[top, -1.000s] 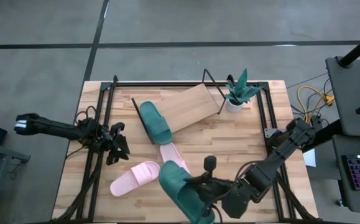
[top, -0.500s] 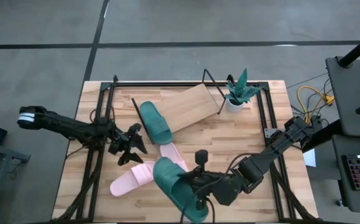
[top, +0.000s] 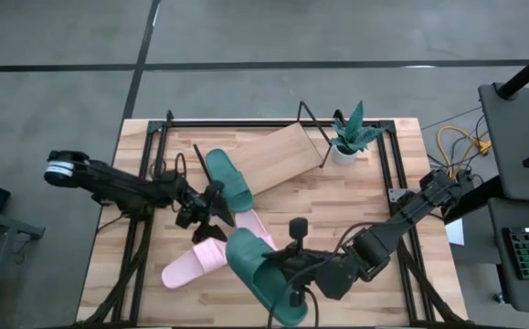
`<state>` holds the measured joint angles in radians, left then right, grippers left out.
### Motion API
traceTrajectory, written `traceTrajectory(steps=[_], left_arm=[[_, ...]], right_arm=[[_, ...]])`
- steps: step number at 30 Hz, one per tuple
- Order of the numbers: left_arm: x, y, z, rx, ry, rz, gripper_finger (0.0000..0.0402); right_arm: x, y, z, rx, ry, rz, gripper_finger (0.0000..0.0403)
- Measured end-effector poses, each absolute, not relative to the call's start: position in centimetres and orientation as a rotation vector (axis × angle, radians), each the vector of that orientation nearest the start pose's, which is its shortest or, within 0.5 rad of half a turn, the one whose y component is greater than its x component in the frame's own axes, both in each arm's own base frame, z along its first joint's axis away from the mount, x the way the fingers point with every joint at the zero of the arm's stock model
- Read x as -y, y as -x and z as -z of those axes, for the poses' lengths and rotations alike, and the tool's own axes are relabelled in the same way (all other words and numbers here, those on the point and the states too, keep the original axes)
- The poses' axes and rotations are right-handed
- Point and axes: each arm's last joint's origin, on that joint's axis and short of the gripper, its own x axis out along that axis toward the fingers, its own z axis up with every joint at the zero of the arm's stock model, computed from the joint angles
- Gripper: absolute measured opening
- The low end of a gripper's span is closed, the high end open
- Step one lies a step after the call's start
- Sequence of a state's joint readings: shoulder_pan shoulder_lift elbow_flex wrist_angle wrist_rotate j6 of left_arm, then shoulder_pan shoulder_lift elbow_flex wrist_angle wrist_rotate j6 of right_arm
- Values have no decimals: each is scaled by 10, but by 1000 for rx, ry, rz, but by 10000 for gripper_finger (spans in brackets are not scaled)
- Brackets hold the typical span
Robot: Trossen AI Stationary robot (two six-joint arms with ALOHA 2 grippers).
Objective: Pick and place slides into the shelf
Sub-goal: Put the green slide on the shelf
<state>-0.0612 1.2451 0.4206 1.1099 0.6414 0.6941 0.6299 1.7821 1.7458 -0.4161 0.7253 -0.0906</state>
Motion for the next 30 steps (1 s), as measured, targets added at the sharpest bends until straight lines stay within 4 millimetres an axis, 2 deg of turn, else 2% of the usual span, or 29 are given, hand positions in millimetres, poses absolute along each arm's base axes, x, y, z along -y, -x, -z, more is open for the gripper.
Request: traceTrajectory(steps=[17, 24, 30], left_arm=[[45, -267, -257, 597, -755, 696, 226], [52, -283, -255, 597, -749, 739, 172], [54, -291, -254, 620, -756, 765, 86]], right_arm=[[-221, -336, -373, -369, 373, 82, 9], [-220, -336, -373, -371, 376, 90, 9], [-220, -335, -374, -373, 377, 92, 9]])
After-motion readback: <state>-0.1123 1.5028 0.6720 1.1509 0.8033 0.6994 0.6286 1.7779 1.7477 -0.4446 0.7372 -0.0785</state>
